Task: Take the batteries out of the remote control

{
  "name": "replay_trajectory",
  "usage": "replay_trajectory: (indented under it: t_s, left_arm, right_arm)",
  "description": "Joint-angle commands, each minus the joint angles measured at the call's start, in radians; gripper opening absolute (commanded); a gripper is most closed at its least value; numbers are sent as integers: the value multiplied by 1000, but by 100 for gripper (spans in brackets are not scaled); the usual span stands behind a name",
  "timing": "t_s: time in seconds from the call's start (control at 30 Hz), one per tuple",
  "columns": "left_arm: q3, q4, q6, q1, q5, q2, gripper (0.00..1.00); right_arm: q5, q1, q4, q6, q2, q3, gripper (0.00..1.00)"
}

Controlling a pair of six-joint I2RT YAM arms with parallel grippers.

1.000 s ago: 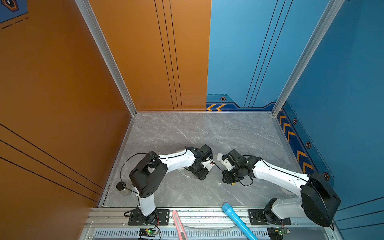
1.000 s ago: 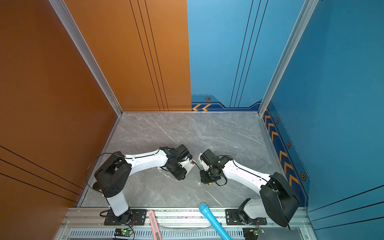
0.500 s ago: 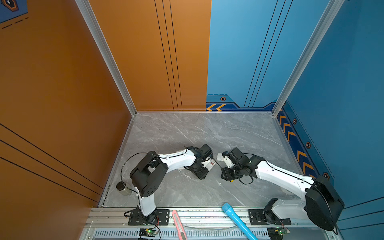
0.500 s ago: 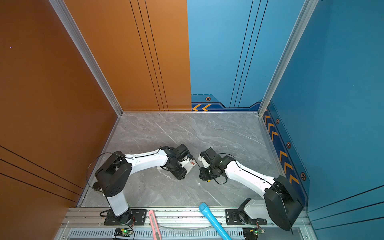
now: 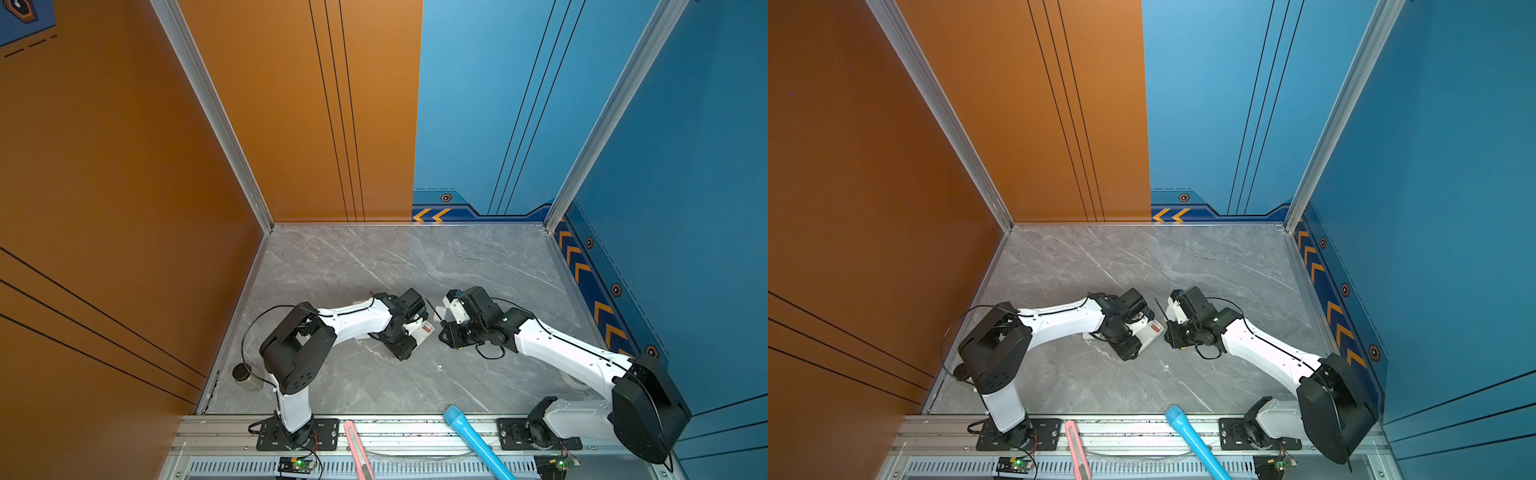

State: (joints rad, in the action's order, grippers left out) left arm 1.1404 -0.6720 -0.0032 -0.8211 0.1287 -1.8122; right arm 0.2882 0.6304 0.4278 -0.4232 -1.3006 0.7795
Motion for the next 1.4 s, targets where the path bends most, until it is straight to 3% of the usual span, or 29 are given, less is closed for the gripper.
replay_trajectory:
  t_s: [0.0, 0.37, 0.5, 0.63, 0.7, 0.87, 1.37]
  left_arm:
    - [-31, 89, 36, -22, 63, -83, 11]
    - [-31, 81, 43, -60, -48, -64, 14]
    - [-37, 89, 61, -85, -124, -36, 30]
    - [-53, 113, 73, -91, -144, -5, 56]
    - [-54, 116, 76, -88, -140, 1, 61]
    - [-51, 114, 86, -82, -110, -4, 64]
    - [-54, 121, 77, -94, -174, 8, 73]
  right_arm:
    - [-9, -22, 47, 11, 45, -1, 0]
    - [116, -40, 470, 74, 0, 160, 0]
    - [170, -40, 637, 124, -74, 269, 0]
    - [216, -37, 732, 139, -149, 339, 0]
    - [211, -41, 759, 142, -176, 371, 0]
    - [215, -38, 839, 157, -255, 440, 0]
    - [135, -25, 965, 202, -368, 549, 0]
